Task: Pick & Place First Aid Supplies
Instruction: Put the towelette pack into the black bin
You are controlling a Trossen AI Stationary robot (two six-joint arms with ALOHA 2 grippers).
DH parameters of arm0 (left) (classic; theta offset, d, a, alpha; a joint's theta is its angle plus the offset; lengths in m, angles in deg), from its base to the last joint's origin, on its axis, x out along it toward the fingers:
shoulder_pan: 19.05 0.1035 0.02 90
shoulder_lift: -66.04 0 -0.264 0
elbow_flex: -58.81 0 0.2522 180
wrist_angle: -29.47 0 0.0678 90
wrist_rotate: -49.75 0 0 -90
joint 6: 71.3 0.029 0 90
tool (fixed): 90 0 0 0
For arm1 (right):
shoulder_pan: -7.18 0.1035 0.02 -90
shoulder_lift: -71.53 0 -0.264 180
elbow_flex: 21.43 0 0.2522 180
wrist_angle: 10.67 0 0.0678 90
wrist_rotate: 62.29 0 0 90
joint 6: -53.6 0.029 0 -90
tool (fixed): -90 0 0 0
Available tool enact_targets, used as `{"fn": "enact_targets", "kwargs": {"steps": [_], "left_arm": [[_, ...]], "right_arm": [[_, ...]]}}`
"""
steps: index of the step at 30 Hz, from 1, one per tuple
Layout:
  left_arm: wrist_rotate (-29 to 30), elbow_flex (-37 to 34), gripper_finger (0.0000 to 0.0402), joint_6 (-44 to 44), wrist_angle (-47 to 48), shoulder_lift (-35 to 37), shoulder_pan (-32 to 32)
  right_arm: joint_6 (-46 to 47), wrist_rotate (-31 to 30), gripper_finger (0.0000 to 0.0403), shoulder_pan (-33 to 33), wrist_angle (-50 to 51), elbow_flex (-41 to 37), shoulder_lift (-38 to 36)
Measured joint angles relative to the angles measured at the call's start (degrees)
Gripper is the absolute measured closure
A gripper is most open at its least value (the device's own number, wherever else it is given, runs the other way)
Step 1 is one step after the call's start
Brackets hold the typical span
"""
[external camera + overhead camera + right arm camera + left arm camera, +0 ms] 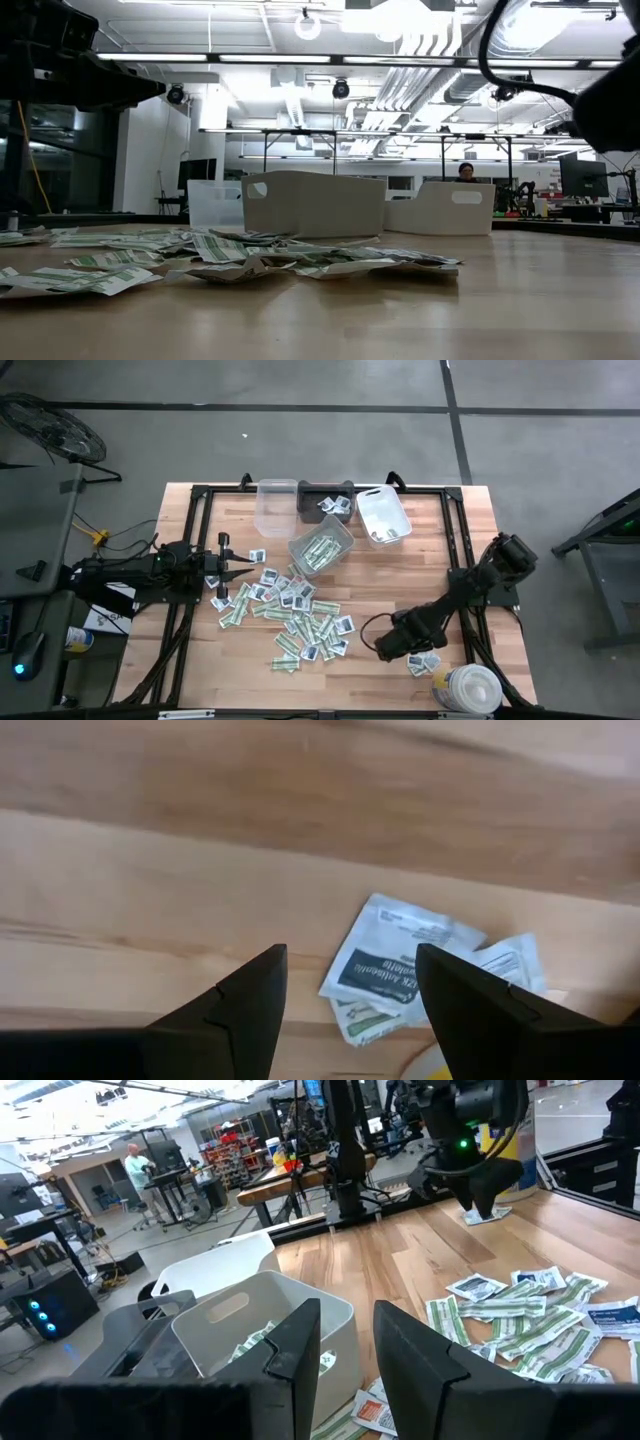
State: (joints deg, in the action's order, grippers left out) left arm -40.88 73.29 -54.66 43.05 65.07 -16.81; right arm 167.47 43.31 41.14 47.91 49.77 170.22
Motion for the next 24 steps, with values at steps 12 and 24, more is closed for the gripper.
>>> {"fn": "enact_targets", "kwargs": {"steps": [12, 24], "left_arm": [[0.0, 0.0, 0.0305, 0.0, 0.0, 0.0, 0.0], [0.0, 0.0, 0.0305, 0.0, 0.0, 0.0, 0.0]], "right_arm": [[2.2, 0.4, 0.0188, 0.9, -10.6, -6.7, -0.3], [3.4, 0.9, 0.0233, 1.3, -17.9, -10.3, -0.3]]}}
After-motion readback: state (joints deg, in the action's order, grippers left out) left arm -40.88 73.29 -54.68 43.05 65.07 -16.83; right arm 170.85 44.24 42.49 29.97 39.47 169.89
